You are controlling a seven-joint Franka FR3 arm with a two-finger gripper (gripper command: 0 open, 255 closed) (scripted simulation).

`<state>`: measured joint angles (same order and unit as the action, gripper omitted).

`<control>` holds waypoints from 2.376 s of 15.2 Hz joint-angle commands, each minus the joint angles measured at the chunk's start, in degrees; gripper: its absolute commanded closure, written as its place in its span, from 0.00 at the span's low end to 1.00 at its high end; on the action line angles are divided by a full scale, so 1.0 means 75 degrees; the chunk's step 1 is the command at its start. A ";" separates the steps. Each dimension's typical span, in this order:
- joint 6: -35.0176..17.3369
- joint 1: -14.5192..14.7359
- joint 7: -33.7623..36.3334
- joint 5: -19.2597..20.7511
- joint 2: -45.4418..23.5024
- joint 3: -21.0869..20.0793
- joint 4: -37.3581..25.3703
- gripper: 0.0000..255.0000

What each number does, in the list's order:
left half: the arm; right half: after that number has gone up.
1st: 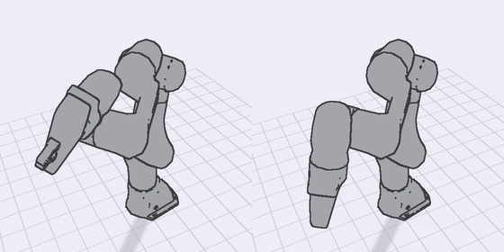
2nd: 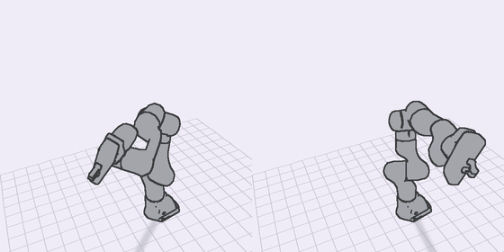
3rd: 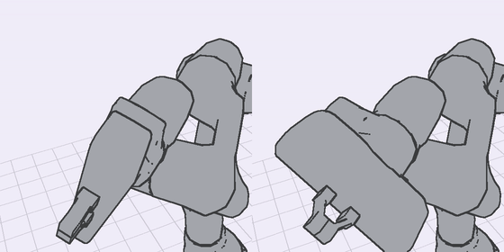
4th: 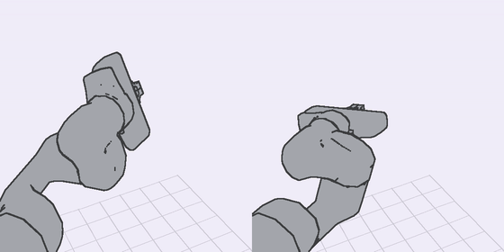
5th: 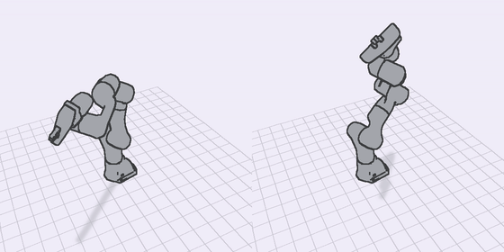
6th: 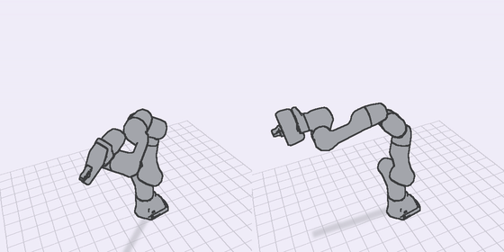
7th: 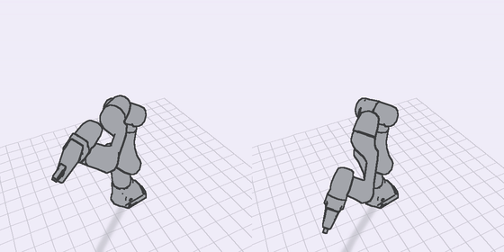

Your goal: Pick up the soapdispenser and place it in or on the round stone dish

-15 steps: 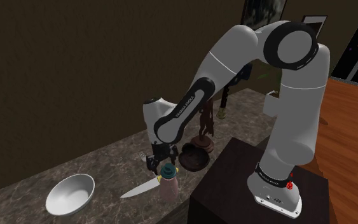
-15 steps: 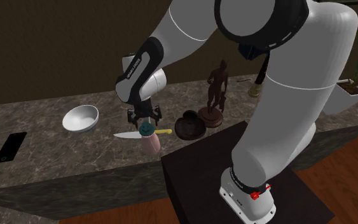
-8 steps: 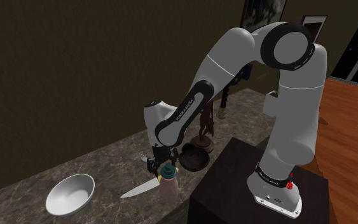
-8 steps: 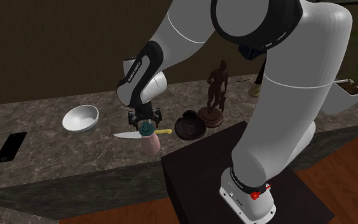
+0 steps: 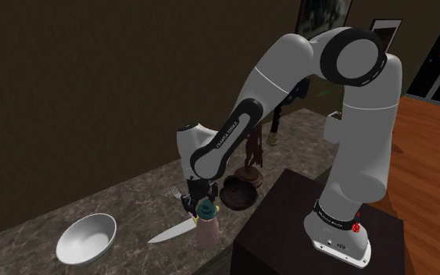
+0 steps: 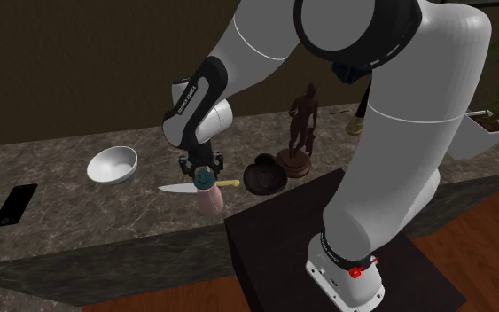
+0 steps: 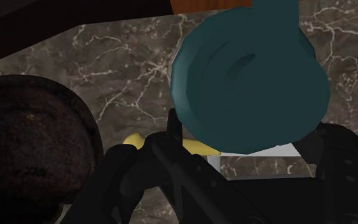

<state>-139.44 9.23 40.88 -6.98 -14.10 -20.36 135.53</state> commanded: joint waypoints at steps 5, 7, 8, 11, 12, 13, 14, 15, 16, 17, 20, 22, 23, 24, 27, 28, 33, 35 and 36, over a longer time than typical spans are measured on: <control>0.0090 -0.0011 -0.0016 -0.0038 0.0094 -0.0020 0.0017 1.00; 0.0288 -0.0035 -0.0040 -0.0104 0.0290 -0.0049 0.0007 1.00; 0.0388 -0.0047 -0.0052 -0.0136 0.0386 -0.0062 -0.0001 1.00; 0.0692 -0.0076 -0.0085 -0.0228 0.0667 -0.0093 -0.0033 1.00; 0.0794 -0.0084 -0.0095 -0.0257 0.0759 -0.0101 -0.0047 1.00; 0.0897 -0.0092 -0.0104 -0.0285 0.0849 -0.0108 -0.0063 1.00; 0.1000 -0.0100 -0.0113 -0.0312 0.0937 -0.0113 -0.0081 1.00; 0.1104 -0.0106 -0.0121 -0.0338 0.1025 -0.0118 -0.0101 1.00; 0.1208 -0.0113 -0.0129 -0.0364 0.1110 -0.0122 -0.0122 1.00; 0.1312 -0.0119 -0.0136 -0.0388 0.1195 -0.0126 -0.0145 1.00; 0.1626 -0.0135 -0.0154 -0.0454 0.1439 -0.0130 -0.0224 1.00; 0.1836 -0.0144 -0.0163 -0.0493 0.1594 -0.0130 -0.0285 1.00; 0.1941 -0.0148 -0.0167 -0.0511 0.1669 -0.0129 -0.0318 1.00; 0.2047 -0.0152 -0.0170 -0.0528 0.1742 -0.0127 -0.0352 1.00; 0.2363 -0.0163 -0.0176 -0.0575 0.1952 -0.0118 -0.0466 1.00; 0.2469 -0.0166 -0.0177 -0.0588 0.2019 -0.0114 -0.0507 1.00; 0.2996 -0.0181 -0.0173 -0.0644 0.2326 -0.0089 -0.0738 1.00; 0.3206 -0.0187 -0.0169 -0.0662 0.2436 -0.0077 -0.0841 1.00; 0.3311 -0.0190 -0.0166 -0.0669 0.2489 -0.0070 -0.0896 1.00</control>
<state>-115.51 7.83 39.62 -11.88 3.98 -20.94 129.14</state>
